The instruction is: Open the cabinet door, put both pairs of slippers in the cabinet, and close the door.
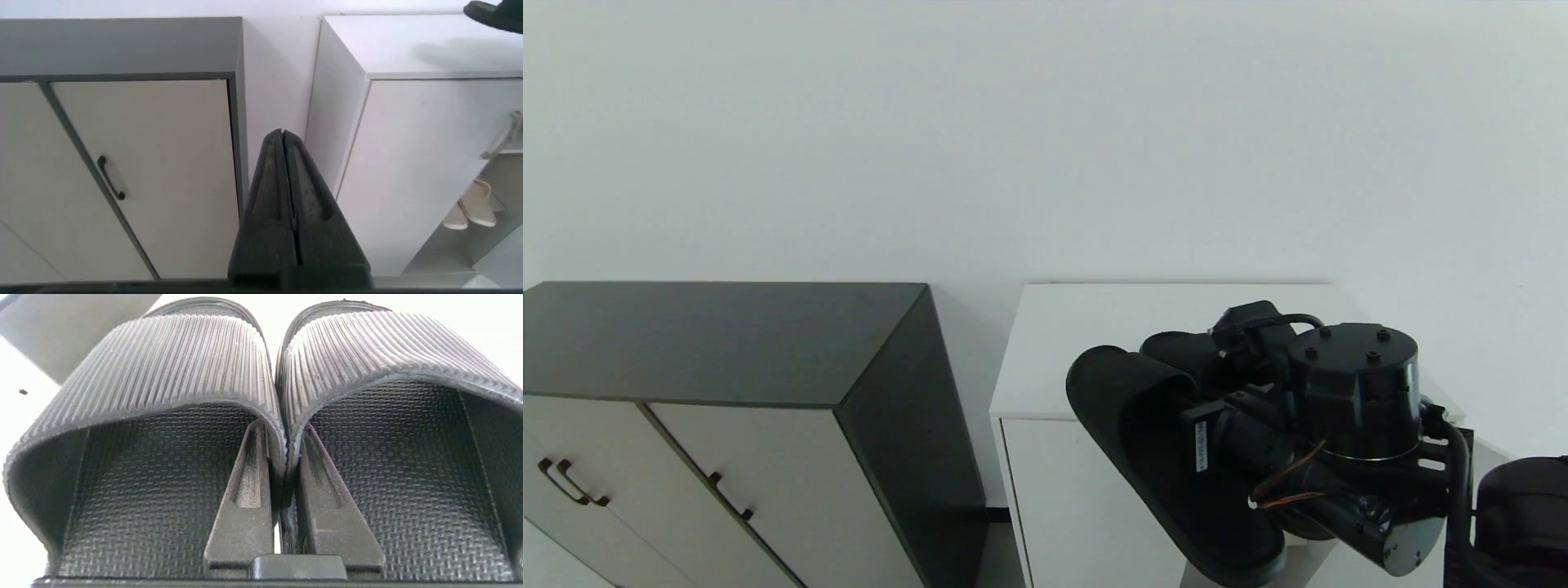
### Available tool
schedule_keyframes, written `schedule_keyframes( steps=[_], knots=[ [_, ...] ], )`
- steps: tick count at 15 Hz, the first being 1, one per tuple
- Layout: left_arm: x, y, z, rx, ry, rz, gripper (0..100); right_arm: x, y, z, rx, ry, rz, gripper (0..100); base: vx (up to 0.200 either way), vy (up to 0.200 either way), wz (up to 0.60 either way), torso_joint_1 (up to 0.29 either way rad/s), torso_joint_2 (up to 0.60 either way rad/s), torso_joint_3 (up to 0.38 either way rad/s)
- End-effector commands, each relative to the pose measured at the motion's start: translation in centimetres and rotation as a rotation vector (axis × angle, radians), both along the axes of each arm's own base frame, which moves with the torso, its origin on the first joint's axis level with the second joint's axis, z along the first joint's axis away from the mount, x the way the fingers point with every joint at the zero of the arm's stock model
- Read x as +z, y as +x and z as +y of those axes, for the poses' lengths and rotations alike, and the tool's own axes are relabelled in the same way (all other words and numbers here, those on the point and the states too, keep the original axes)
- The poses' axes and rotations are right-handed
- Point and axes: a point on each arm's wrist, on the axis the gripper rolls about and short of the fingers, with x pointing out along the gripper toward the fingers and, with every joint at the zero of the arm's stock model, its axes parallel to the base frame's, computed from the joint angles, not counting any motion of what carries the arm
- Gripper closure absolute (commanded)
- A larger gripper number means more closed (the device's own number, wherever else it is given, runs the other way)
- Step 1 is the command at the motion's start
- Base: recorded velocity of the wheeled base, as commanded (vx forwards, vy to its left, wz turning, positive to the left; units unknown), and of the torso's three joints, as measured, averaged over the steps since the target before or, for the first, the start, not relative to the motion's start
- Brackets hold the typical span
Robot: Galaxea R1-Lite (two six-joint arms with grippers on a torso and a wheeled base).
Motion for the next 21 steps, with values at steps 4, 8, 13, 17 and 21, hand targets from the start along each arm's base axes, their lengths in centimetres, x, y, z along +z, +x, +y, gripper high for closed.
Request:
schedule_keyframes(
  steps=[4, 8, 13, 17, 21],
  knots=[
    [0.0, 0.0, 0.0, -0.001, -0.001, 0.0, 100, 0.04, 0.05, 0.05, 0.001, 0.003, -0.002, 100, -0.2, 0.0, 0.0, -0.004, 0.0, 0.004],
    [0.0, 0.0, 0.0, 0.001, -0.003, 0.0, 100, -0.09, 0.04, 0.04, 0.001, -0.001, 0.001, 100, -0.2, 0.0, 0.0, 0.002, 0.0, 0.001],
    [0.0, 0.0, 0.0, 0.001, -0.004, 0.0, 100, -0.28, 0.03, 0.04, 0.002, -0.005, 0.006, 100, 0.0, 0.0, 0.0, 0.0, 0.0, 0.0],
    [0.0, 0.0, 0.0, 0.001, -0.004, 0.0, 100, -0.41, 0.05, 0.06, 0.002, -0.009, 0.009, 100, 0.0, 0.0, 0.0, 0.0, 0.0, 0.0],
    [0.0, 0.0, 0.0, 0.001, -0.004, 0.0, 100, -0.5, 0.12, 0.08, 0.004, -0.01, 0.011, 100, 0.0, 0.0, 0.0, 0.0, 0.0, 0.0]
  ],
)
